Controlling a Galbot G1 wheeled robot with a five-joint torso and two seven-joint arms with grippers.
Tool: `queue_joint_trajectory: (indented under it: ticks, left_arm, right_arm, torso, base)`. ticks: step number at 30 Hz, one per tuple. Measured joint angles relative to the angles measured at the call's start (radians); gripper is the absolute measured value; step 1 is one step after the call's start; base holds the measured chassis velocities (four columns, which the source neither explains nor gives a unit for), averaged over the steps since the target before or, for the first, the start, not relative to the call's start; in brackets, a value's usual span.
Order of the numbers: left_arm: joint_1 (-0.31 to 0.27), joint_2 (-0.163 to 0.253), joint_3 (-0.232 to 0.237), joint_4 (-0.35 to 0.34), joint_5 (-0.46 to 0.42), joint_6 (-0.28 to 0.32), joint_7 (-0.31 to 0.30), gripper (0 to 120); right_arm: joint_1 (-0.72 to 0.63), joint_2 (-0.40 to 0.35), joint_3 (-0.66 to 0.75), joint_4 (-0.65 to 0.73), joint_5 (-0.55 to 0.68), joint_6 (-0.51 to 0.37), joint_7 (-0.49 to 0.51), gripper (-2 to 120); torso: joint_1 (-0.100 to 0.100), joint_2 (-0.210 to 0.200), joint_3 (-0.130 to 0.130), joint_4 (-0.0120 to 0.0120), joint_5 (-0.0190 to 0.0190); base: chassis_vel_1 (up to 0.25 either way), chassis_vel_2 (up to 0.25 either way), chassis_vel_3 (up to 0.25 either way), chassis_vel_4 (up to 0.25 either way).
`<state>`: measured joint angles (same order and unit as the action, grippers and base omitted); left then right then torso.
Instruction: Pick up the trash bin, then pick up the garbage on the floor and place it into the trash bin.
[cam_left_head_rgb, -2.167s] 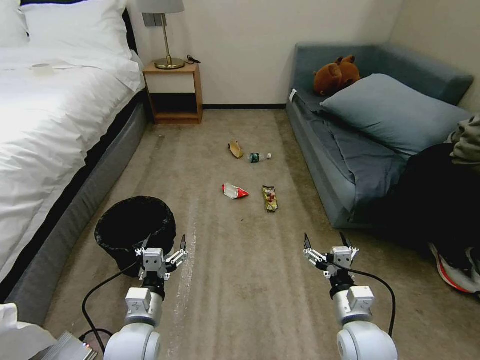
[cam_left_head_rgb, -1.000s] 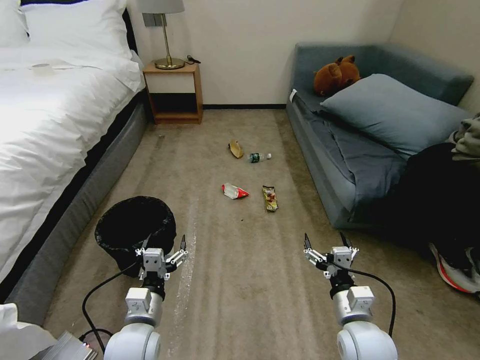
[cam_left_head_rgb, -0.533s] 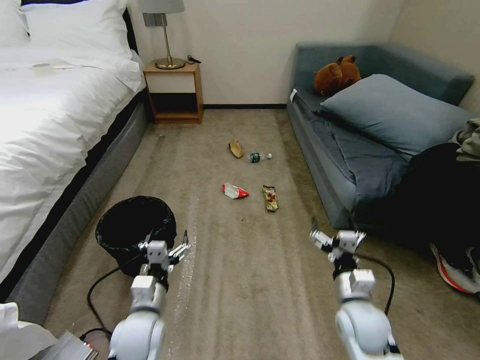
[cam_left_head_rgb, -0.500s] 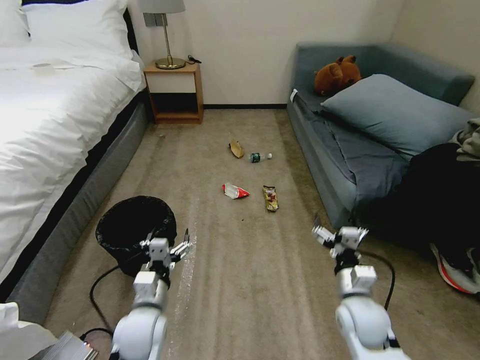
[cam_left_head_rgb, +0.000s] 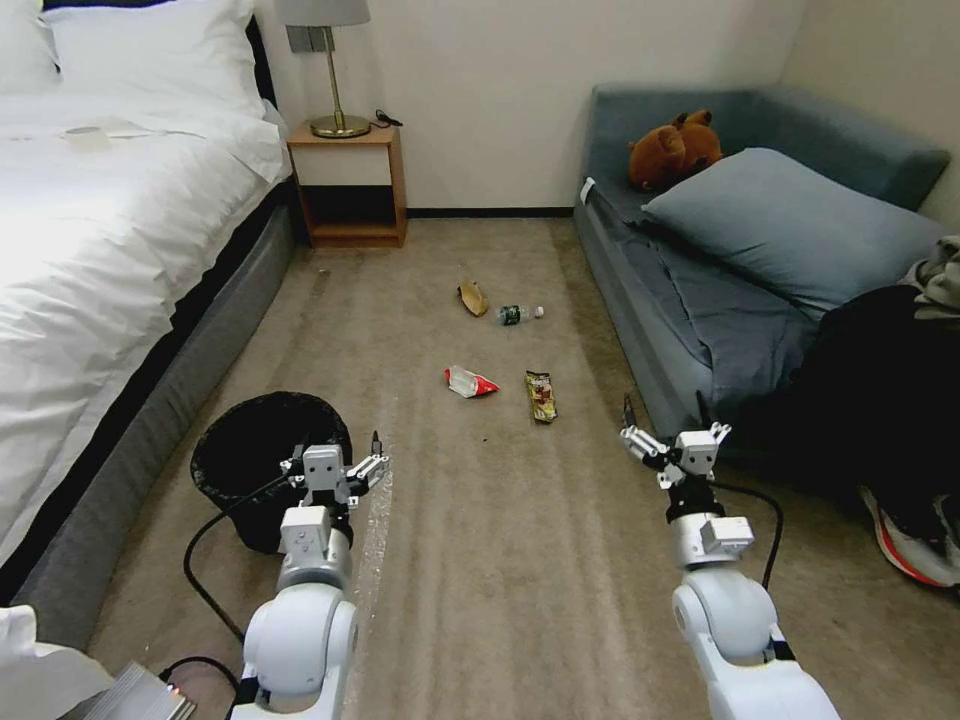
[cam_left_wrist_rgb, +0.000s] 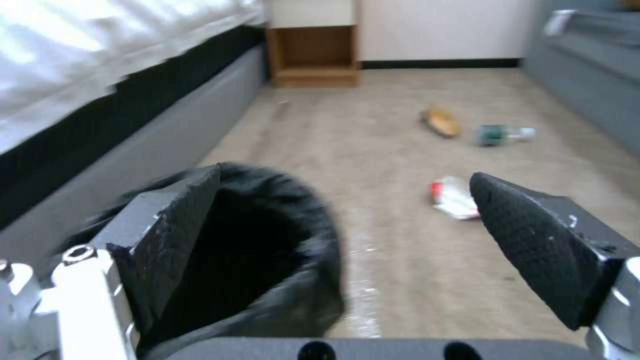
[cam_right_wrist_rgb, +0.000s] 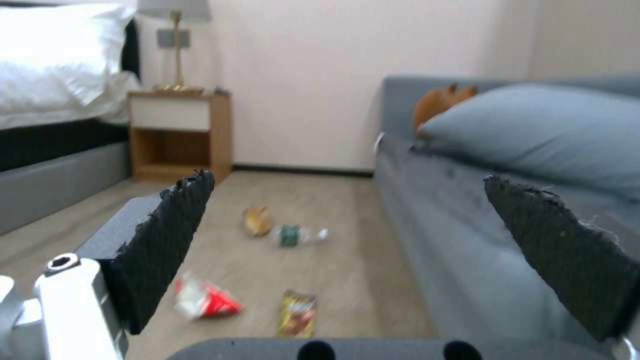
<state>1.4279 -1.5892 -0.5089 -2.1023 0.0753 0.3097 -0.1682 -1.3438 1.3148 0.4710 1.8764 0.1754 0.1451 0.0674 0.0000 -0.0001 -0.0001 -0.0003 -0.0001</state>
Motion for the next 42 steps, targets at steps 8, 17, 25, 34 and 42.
queue_joint_trajectory:
  ticks: [8,17,25,34,42]
  left_arm:
    - [0.058,-0.018,-0.071,-0.007,-0.119,-0.023,-0.167,100]
    - [-0.013,-0.02,-0.132,0.042,-0.371,-0.072,-0.399,100]
    - [-0.164,-0.02,-0.201,0.109,-0.643,-0.047,-0.565,100]
    - [-0.263,-0.002,-0.232,0.186,-0.92,0.002,-0.634,100]
    - [-0.295,-0.005,-0.251,0.28,-0.95,-0.02,-0.653,100]
  right_arm:
    - [0.039,0.003,-0.009,-0.023,-0.039,-0.004,0.062,100]
    - [0.038,0.013,-0.013,-0.062,-0.063,0.01,0.064,100]
    - [0.045,0.002,-0.005,-0.079,-0.064,0.02,0.06,100]
    - [0.055,-0.003,-0.006,-0.106,-0.06,0.044,0.04,100]
    - [0.051,-0.003,0.011,-0.13,-0.056,0.087,0.009,100]
  torso:
    - [0.0,0.0,0.0,0.0005,0.0]
    - [0.0,0.0,0.0,0.0003,0.0]
    - [0.0,0.0,0.0,0.0004,0.0]
    - [0.0,0.0,0.0,0.0003,0.0]
    - [0.0,0.0,0.0,0.0003,0.0]
  base:
    - [0.0,0.0,0.0,0.0]
    - [0.0,0.0,0.0,0.0]
    - [0.0,0.0,0.0,0.0]
    - [0.0,0.0,0.0,0.0]
    - [0.0,0.0,0.0,0.0]
